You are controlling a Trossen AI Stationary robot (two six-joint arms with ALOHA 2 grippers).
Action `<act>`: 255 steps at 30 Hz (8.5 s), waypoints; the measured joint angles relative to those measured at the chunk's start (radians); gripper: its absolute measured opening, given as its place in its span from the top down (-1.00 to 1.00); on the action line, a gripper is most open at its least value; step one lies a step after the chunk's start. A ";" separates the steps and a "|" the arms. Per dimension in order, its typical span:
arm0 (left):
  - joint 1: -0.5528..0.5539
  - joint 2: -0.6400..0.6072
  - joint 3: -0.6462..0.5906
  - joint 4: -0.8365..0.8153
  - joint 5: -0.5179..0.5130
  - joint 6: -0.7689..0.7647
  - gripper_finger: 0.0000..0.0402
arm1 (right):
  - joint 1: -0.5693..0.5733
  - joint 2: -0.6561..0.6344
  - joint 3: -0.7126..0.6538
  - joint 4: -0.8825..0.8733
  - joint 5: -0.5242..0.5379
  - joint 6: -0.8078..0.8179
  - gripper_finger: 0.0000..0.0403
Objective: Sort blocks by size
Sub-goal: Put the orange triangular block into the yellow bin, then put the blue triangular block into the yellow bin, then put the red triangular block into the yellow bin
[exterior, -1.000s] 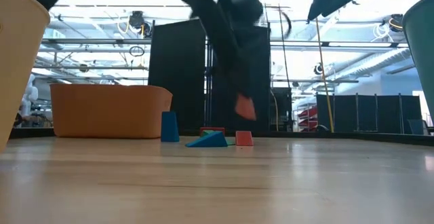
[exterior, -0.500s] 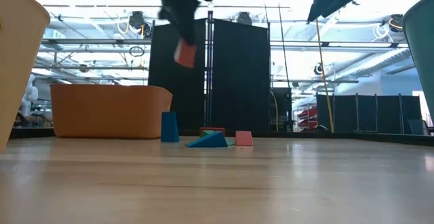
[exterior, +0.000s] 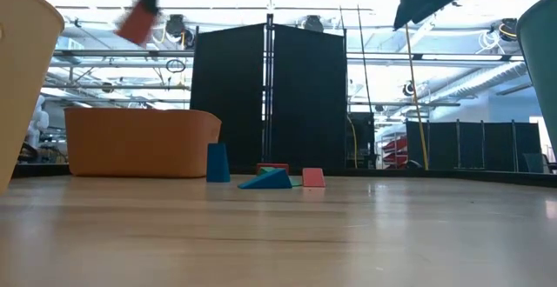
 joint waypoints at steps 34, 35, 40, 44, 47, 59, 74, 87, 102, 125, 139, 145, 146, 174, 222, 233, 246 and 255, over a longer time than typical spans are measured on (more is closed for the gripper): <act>-0.348 0.001 -0.442 0.368 0.410 -0.221 0.95 | -0.032 0.000 0.000 0.055 -0.005 -0.001 -0.11; -0.348 0.001 -0.445 0.371 0.410 -0.221 0.95 | -0.032 0.000 0.000 0.055 -0.006 -0.006 -0.11; -0.348 0.001 -0.445 0.416 0.408 -0.215 0.85 | -0.032 0.000 0.000 0.056 -0.005 -0.006 -0.11; -0.348 0.001 -0.444 0.438 0.406 -0.196 0.56 | -0.032 0.000 0.000 0.059 -0.005 -0.008 -0.11; -0.348 0.001 -0.444 0.406 0.407 -0.181 0.31 | -0.032 0.000 0.000 0.061 -0.005 -0.008 -0.11; -0.271 -0.121 -0.444 0.250 0.282 -0.087 0.25 | -0.032 0.000 0.000 0.065 0.000 -0.008 -0.11; 0.094 -0.199 -0.443 0.398 -0.030 0.408 0.25 | -0.032 0.000 0.000 0.066 -0.006 -0.028 -0.11; 0.298 -0.019 -0.443 0.604 -0.001 0.876 0.25 | -0.033 0.000 0.000 0.066 -0.002 -0.043 -0.11; 0.429 0.092 -0.443 0.697 -0.015 1.060 0.25 | -0.033 0.000 0.000 0.058 -0.002 -0.046 -0.11; 0.468 0.160 -0.443 0.666 0.069 1.008 0.52 | -0.033 0.000 0.000 0.057 -0.002 -0.050 -0.11; 0.476 0.130 -0.416 0.578 0.062 0.904 0.93 | -0.033 0.000 0.000 0.057 -0.002 -0.050 -0.11; 0.429 0.074 -0.372 0.439 0.056 0.825 0.95 | -0.033 0.000 0.000 0.053 -0.003 -0.050 -0.11; 0.418 0.061 -0.369 0.407 0.056 0.808 0.95 | -0.033 0.000 0.000 0.051 -0.005 -0.050 -0.11; -0.233 -0.180 -0.347 0.211 0.330 0.046 0.92 | -0.031 -0.013 -0.043 0.015 -0.030 -0.008 -0.11; -0.084 -0.038 -0.308 0.209 0.284 0.305 0.01 | -0.032 -0.026 -0.043 0.024 -0.032 0.003 -0.11; 0.176 -0.037 -0.266 0.368 0.065 0.388 0.01 | -0.031 -0.026 -0.043 0.024 -0.032 0.000 -0.11; 0.364 0.080 -0.266 0.709 0.016 0.547 0.01 | -0.032 -0.026 -0.043 0.024 -0.031 -0.013 -0.11; 0.427 0.260 -0.267 0.826 0.021 0.567 0.01 | -0.031 -0.026 -0.043 0.024 -0.032 -0.013 -0.11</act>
